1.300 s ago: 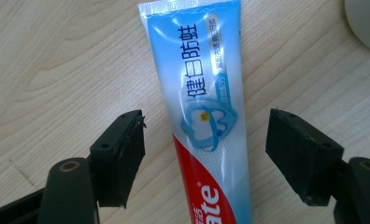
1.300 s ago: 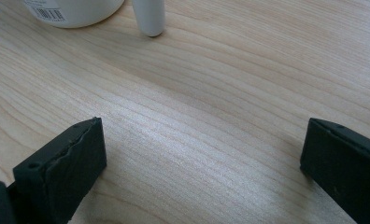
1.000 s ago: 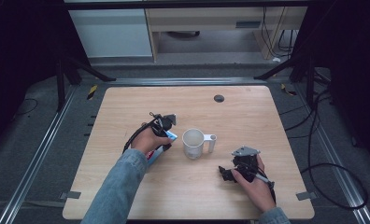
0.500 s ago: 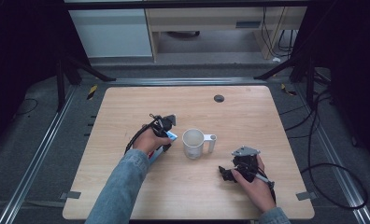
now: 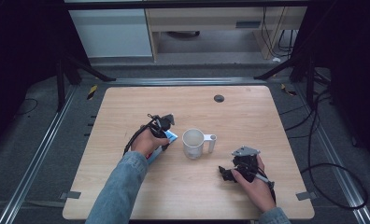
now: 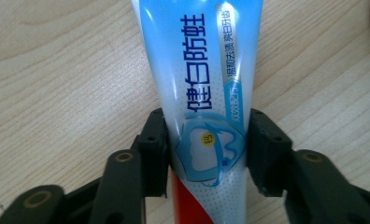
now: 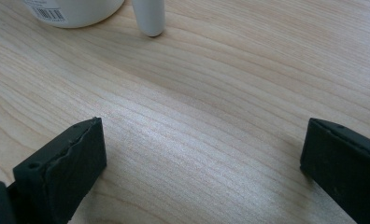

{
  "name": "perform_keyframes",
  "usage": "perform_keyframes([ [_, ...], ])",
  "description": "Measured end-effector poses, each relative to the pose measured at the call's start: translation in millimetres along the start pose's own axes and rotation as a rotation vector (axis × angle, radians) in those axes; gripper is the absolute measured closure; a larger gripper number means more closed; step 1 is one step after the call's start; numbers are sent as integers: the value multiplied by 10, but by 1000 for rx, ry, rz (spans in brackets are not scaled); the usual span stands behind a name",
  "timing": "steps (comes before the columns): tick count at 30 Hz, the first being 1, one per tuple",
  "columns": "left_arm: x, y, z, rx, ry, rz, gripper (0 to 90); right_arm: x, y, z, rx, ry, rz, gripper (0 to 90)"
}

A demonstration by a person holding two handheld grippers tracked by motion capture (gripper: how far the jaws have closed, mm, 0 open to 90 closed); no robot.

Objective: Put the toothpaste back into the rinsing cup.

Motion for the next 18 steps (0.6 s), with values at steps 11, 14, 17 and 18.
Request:
perform_keyframes([
  [11, 229, 7, 76, -17, -107, 0, 712, 4, 3, 4, 1, 0, -4, 5],
  [14, 365, 29, 85, -10, -156, 5, 717, 6, 3, 4, 2, 3, -4, 5],
  [17, 460, 59, 111, -5, -189, 13, 719, 5, 2, 4, 2, 1, -4, 5],
  [18, 485, 74, 124, 7, -198, 12, 719, 6, 2, 4, 2, 2, -4, 5],
])
Point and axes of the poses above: each handheld gripper's, and its own axes: x roughly backward along the jaws, z roughly out of its underside, y roughly to its left, the point moved 5 cm from there along -x, roughly forward along the jaws, and after that the axes turned 9 degrees about -y, right-handed, at the moved point
